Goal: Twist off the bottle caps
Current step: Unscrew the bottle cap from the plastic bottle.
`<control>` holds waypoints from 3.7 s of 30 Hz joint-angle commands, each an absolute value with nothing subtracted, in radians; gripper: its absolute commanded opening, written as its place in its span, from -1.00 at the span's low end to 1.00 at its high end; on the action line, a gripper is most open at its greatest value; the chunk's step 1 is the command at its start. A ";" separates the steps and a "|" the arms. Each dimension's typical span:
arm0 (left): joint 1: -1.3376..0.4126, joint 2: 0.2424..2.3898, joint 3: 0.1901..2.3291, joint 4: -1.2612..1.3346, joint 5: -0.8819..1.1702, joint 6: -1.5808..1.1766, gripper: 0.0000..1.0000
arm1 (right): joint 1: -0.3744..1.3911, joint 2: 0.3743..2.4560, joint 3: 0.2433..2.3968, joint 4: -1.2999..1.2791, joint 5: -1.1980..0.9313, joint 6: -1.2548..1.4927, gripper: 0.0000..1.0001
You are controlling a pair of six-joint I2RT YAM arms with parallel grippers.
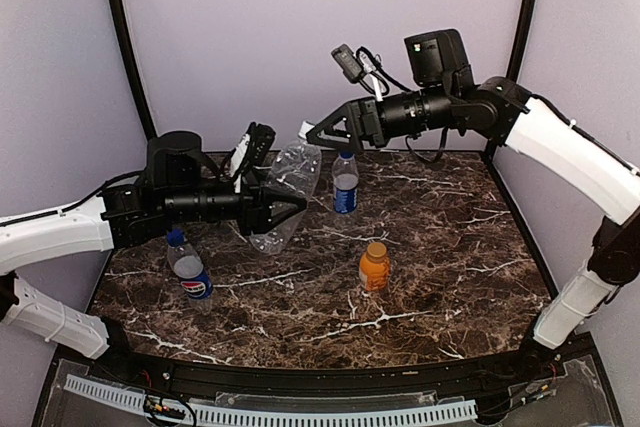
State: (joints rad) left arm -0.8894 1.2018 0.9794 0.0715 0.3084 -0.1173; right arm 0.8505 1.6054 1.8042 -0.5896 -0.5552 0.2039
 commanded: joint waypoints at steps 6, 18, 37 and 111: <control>-0.893 1.223 0.934 0.288 0.359 -0.223 -0.28 | 0.861 1.554 1.719 -0.276 -0.483 0.348 0.55; -0.894 1.253 0.939 0.317 0.373 -0.238 -0.28 | 0.873 1.623 1.738 -0.211 -0.527 0.385 0.05; -0.894 1.257 0.932 0.324 0.371 -0.232 -0.28 | 0.874 1.632 1.695 -0.159 -0.556 0.411 -1.00; -0.900 1.235 0.935 0.257 0.355 -0.238 -0.41 | 0.878 1.613 1.693 -0.225 -0.487 0.403 -0.92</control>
State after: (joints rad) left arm -0.8951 1.2465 0.9150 0.2451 0.3538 -0.2558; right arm 0.8719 1.6112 1.6829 -0.2710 -0.4751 0.4023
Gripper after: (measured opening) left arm 0.452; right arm 0.272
